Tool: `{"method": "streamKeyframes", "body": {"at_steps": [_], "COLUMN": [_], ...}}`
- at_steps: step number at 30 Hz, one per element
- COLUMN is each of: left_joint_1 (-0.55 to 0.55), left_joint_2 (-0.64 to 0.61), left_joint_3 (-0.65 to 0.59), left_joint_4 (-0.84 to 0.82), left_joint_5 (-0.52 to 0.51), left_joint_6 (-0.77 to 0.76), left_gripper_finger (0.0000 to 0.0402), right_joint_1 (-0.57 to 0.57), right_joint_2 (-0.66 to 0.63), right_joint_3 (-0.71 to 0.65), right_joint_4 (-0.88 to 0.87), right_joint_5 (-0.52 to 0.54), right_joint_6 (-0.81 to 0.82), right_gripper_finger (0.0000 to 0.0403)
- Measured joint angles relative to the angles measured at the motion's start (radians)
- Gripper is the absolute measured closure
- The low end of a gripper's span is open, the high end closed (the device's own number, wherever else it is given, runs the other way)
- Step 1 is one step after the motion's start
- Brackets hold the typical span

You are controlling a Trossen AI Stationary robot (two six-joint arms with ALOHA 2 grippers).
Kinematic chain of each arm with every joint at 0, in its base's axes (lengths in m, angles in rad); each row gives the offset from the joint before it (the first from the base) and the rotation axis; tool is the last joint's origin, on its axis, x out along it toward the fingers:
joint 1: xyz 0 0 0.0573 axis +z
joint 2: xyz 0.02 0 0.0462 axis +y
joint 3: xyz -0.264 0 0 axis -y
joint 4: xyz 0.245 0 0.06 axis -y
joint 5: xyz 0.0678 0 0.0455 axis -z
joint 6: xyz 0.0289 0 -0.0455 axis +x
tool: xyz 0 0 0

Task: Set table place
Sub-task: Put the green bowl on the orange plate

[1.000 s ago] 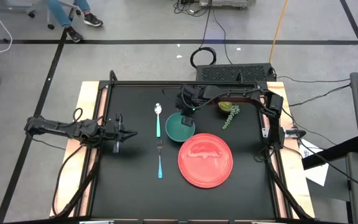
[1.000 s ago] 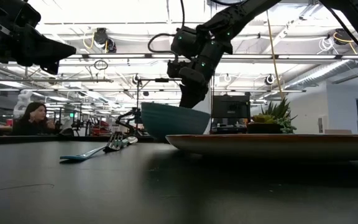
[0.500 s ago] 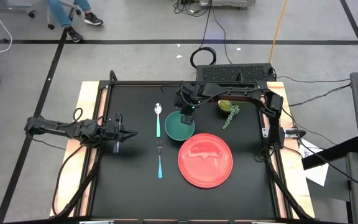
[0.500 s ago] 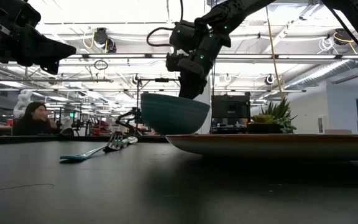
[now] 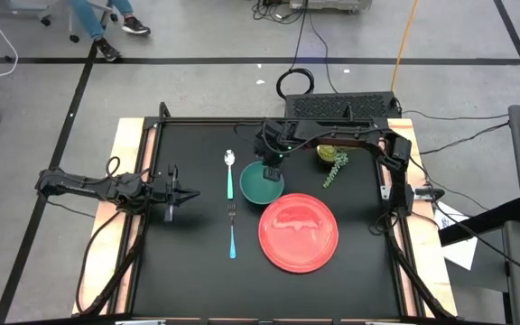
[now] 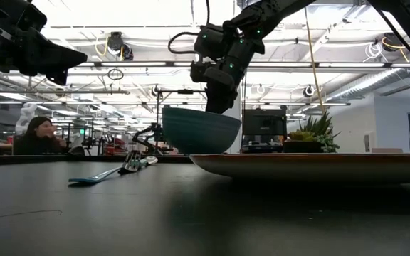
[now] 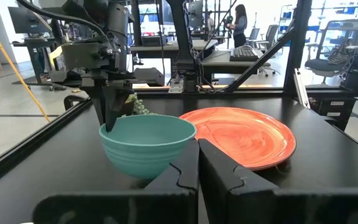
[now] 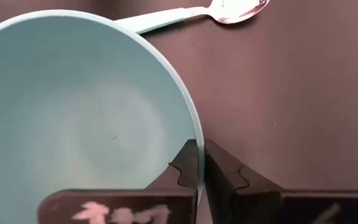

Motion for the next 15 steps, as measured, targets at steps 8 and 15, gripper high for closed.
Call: {"method": "streamKeyframes", "body": {"at_steps": [8,15], "left_joint_1": [0.000,0.000], "left_joint_2": [0.000,0.000], "left_joint_3": [0.000,0.000], "left_joint_4": [0.000,0.000], "left_joint_5": [0.000,0.000], "left_joint_6": [0.000,0.000], "left_gripper_finger": [0.0392,0.0392], "right_joint_1": [0.000,-0.001], "right_joint_2": [-0.059,-0.092], "right_joint_3": [0.000,0.000], "right_joint_4": [-0.066,-0.149], "right_joint_5": [-0.001,-0.001], "right_joint_6": [0.000,0.008], "right_gripper_finger": [0.0402,0.0400]}}
